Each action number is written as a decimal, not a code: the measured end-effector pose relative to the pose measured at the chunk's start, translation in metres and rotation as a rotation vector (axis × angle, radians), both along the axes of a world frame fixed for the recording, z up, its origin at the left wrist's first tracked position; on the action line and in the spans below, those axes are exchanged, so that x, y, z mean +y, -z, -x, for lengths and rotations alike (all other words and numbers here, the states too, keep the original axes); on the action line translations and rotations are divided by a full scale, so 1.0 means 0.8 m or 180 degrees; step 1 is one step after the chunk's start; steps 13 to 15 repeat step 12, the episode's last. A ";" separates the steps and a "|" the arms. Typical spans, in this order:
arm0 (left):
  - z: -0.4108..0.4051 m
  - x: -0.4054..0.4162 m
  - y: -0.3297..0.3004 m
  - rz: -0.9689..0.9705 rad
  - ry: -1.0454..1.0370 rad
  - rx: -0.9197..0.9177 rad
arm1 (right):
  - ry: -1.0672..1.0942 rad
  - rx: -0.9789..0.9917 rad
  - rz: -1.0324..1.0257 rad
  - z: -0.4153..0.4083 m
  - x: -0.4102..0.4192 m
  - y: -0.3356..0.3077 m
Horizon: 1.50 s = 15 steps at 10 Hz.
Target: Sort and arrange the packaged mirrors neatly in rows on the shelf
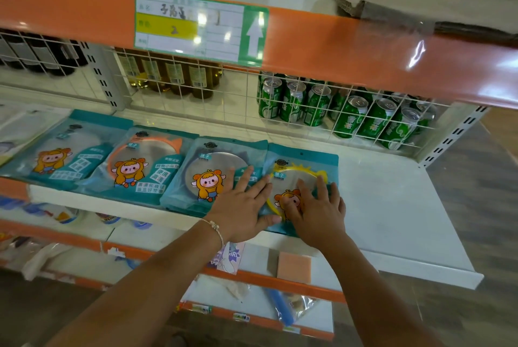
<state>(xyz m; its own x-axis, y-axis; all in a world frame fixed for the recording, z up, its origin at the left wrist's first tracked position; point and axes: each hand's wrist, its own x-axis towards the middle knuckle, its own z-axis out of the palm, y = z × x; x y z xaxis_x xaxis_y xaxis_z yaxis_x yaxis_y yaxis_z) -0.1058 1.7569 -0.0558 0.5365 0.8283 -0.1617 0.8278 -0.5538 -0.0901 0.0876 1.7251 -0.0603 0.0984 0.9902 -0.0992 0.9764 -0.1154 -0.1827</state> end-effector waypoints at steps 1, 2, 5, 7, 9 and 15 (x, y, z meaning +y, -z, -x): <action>-0.001 -0.001 -0.010 0.0041 -0.0056 -0.0132 | 0.0071 0.0158 0.0018 -0.004 0.004 -0.008; 0.003 -0.001 -0.019 0.0137 -0.0140 -0.0429 | 0.0154 0.0281 -0.0020 -0.009 0.008 -0.020; 0.056 0.015 -0.036 0.0107 -0.0273 -0.0440 | 0.0254 0.0659 -0.0355 -0.015 0.003 -0.040; 0.063 0.006 -0.018 0.0249 -0.0249 -0.0316 | 0.0286 0.0515 -0.0208 0.008 -0.009 -0.031; 0.066 0.006 -0.017 0.0187 -0.0225 -0.0374 | 0.0237 0.0372 -0.0072 0.036 -0.015 -0.027; 0.095 0.010 -0.058 -0.0270 0.0081 -0.1317 | 0.0388 0.0672 -0.0530 0.083 -0.018 -0.048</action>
